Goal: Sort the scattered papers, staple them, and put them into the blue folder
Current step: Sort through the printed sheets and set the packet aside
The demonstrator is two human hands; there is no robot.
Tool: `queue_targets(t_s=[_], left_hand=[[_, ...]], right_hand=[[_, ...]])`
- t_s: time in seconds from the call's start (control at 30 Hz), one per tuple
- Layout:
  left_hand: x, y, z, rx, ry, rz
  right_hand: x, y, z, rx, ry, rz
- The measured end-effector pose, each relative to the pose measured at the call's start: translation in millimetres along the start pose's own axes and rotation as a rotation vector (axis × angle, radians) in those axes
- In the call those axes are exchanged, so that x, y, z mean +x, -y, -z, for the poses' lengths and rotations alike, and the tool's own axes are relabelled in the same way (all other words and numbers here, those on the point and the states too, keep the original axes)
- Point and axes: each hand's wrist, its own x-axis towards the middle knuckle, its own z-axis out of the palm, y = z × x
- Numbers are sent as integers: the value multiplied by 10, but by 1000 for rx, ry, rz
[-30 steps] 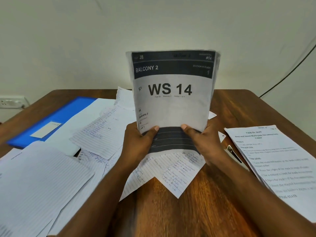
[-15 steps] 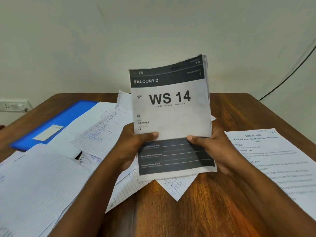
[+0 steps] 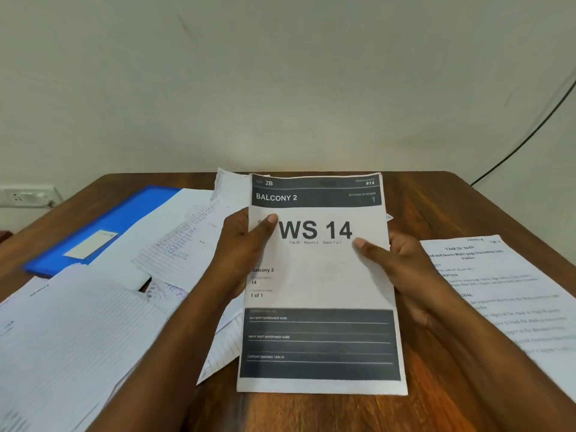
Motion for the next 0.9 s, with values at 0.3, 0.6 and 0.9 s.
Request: queue_targets(t_s=[0.3,0.6,0.9], left_hand=[[-29,123,-88,74,48,51],[194,132,25,226,236,145],[502,190,-91,471,66,152]], right_hand=[[99,-150,-57,-100,-135,42],[161,-86,26,59,-241,40],[-13,-386,-154,86,-331,-91]])
